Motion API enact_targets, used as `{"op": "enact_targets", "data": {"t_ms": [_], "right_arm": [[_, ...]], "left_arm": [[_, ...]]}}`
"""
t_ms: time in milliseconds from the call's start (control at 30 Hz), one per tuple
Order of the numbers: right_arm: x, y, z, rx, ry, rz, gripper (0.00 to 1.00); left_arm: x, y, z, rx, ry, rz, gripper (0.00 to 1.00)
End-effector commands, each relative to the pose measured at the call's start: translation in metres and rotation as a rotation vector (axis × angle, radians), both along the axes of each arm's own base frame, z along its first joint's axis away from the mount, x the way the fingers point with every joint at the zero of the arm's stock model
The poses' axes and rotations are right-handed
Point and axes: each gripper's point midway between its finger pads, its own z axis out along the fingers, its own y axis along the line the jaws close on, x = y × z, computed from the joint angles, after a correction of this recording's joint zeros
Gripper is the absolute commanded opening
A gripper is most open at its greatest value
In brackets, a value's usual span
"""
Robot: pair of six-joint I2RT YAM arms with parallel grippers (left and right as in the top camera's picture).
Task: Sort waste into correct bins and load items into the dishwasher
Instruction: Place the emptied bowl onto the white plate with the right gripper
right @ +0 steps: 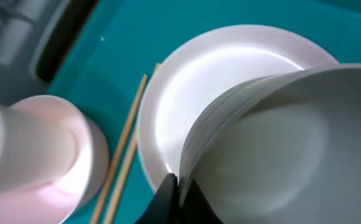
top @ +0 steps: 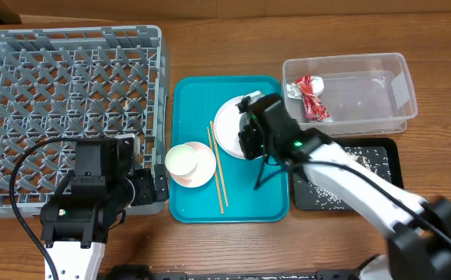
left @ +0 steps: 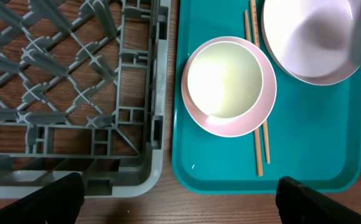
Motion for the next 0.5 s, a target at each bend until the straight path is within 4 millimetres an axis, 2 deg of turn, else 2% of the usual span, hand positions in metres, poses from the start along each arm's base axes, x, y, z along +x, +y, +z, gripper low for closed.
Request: {"op": "enact_targets", "data": {"t_ms": [0, 33, 133, 233, 300, 367, 467], "right_arm": [[0.011, 0.007, -0.034, -0.047, 0.023, -0.005, 0.04], [0.011, 0.009, -0.039, -0.043, 0.035, 0.003, 0.04], [0.01, 0.012, -0.04, -0.034, 0.039, 0.011, 0.16], [0.01, 0.013, -0.032, -0.024, 0.037, 0.016, 0.21], [0.009, 0.013, -0.022, -0.023, 0.04, 0.018, 0.29], [0.008, 0.01, 0.007, -0.025, 0.042, 0.014, 0.4], [0.008, 0.0, 0.048, -0.014, 0.035, -0.011, 0.44]], "left_arm": [[0.004, 0.001, 0.008, -0.008, -0.021, 0.021, 1.0], [0.004, 0.001, 0.008, -0.009, -0.021, 0.021, 1.0], [0.004, 0.001, 0.008, -0.008, -0.021, 0.021, 1.0], [0.005, 0.001, 0.009, -0.009, -0.029, 0.021, 1.0], [0.007, 0.001, 0.01, -0.01, -0.035, 0.021, 1.0], [0.009, 0.001, 0.011, -0.01, -0.045, 0.02, 1.0], [0.014, -0.002, 0.015, -0.02, -0.071, 0.013, 1.0]]}}
